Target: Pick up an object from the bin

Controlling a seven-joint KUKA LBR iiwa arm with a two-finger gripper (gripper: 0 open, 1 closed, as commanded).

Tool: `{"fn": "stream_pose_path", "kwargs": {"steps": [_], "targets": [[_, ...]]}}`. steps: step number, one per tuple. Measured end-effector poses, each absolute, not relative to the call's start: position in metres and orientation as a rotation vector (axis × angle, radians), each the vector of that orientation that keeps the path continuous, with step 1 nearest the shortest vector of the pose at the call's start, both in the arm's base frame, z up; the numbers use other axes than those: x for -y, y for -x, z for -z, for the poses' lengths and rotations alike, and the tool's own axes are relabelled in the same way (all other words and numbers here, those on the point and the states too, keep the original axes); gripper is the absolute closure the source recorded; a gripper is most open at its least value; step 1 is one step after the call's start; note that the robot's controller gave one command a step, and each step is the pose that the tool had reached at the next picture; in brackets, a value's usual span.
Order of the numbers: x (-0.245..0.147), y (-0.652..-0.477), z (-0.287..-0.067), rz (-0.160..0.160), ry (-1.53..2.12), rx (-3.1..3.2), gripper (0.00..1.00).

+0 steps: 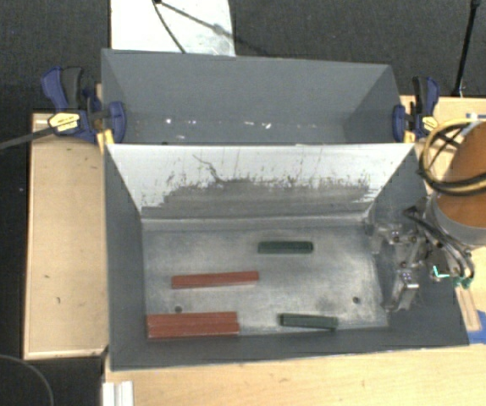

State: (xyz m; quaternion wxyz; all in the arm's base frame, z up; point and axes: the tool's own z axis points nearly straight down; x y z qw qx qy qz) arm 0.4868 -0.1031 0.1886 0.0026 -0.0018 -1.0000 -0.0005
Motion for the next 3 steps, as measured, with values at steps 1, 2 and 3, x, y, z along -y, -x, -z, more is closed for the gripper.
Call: {"fn": "stream_pose_path", "kwargs": {"steps": [1, 2, 3], "targets": [[0.018, -0.549, -0.068, 0.004, 0.493, 3.102, 0.0], [-0.044, -0.575, -0.103, 0.008, 0.52, 3.105, 0.0], [-0.018, -0.581, -0.113, -0.001, 0.48, 3.111, 0.0]]}}
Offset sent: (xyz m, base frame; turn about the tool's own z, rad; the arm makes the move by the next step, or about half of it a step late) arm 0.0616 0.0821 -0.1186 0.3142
